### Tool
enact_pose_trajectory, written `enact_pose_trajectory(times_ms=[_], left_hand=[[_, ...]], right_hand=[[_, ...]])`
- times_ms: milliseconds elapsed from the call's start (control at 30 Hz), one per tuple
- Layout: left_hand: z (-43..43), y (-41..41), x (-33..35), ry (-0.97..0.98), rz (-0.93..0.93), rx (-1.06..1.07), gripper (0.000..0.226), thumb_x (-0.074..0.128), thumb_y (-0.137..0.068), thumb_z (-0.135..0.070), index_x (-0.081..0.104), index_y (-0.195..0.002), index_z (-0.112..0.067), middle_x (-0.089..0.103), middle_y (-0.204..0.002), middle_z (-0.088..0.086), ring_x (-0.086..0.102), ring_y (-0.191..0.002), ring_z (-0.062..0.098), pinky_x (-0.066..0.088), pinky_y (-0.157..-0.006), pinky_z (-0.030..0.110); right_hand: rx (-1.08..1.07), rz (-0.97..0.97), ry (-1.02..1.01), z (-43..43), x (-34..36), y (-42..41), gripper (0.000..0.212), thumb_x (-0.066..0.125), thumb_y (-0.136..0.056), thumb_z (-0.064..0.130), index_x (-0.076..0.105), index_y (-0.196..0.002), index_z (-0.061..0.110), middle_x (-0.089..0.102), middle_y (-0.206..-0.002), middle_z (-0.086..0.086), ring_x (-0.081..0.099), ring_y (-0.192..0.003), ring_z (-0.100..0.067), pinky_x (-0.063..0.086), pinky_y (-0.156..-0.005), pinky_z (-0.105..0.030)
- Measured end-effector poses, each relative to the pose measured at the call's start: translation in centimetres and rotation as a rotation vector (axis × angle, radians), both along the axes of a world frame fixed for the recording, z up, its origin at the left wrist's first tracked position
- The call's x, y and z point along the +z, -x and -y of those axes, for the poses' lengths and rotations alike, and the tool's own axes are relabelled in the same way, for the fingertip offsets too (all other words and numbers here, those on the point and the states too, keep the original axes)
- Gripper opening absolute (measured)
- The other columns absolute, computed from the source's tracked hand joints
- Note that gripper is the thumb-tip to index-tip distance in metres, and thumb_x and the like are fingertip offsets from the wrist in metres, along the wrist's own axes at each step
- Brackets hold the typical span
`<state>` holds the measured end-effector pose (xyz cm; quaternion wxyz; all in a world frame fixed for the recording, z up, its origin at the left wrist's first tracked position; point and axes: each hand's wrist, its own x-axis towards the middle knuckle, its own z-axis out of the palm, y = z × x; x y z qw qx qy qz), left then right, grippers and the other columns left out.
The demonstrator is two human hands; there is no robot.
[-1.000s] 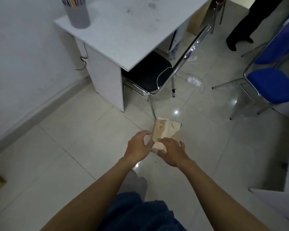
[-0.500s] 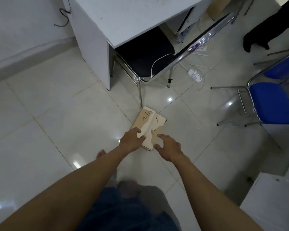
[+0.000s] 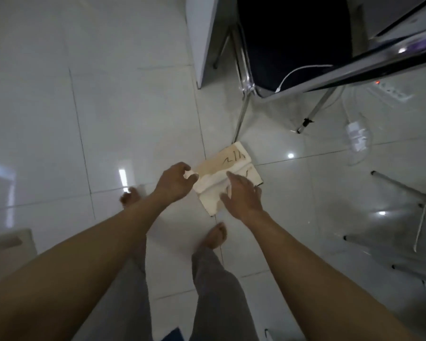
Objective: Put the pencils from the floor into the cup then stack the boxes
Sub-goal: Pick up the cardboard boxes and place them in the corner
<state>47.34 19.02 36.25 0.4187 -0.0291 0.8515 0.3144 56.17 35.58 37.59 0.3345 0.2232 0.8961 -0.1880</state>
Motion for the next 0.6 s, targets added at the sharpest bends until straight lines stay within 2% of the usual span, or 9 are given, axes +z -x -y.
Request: enact_pose_trajectory(times_ms=[133, 267, 467, 600], left_hand=[[-3.5, -3.2, -6.7, -0.001, 0.108, 0.175, 0.049, 0.062, -0.087, -0.043, 0.053, -0.126, -0.015, 0.058, -0.129, 0.009, 0.056, -0.115, 0.026, 0.044, -0.096, 0.032], [-6.5, -5.5, -14.9, 0.007, 0.142, 0.365, 0.067, 0.065, -0.085, -0.040, 0.036, -0.140, -0.013, 0.046, -0.141, 0.013, 0.049, -0.125, 0.031, 0.041, -0.105, 0.041], [-7.3, -8.0, -25.6, 0.076, 0.166, 0.551, 0.084, 0.069, -0.084, -0.034, 0.018, -0.148, -0.013, 0.033, -0.146, 0.017, 0.043, -0.127, 0.038, 0.043, -0.100, 0.044], [-8.0, -8.6, -31.0, 0.077, 0.297, 0.725, 0.092, 0.069, -0.084, -0.035, 0.006, -0.149, -0.021, 0.028, -0.148, 0.017, 0.040, -0.129, 0.040, 0.041, -0.101, 0.047]], right_hand=[[0.077, -0.051, -0.058, -5.2, -6.8, 1.2, 0.066, 0.050, -0.095, 0.041, 0.021, -0.152, 0.026, 0.027, -0.156, -0.004, 0.023, -0.144, -0.026, 0.017, -0.114, -0.050], [0.091, -0.047, -0.115, -8.8, -14.9, -0.2, 0.074, 0.053, -0.092, 0.046, 0.013, -0.153, 0.029, 0.017, -0.159, -0.007, 0.020, -0.145, -0.029, 0.019, -0.115, -0.052], [0.224, 0.072, -0.109, -11.0, -25.8, -2.8, 0.091, 0.058, -0.084, 0.062, 0.004, -0.152, 0.035, -0.002, -0.162, -0.009, 0.012, -0.147, -0.036, 0.018, -0.113, -0.058], [0.067, 0.036, -0.056, -12.1, -31.5, -0.7, 0.101, 0.059, -0.074, 0.073, 0.001, -0.150, 0.042, -0.012, -0.162, -0.003, 0.008, -0.147, -0.035, 0.017, -0.112, -0.058]])
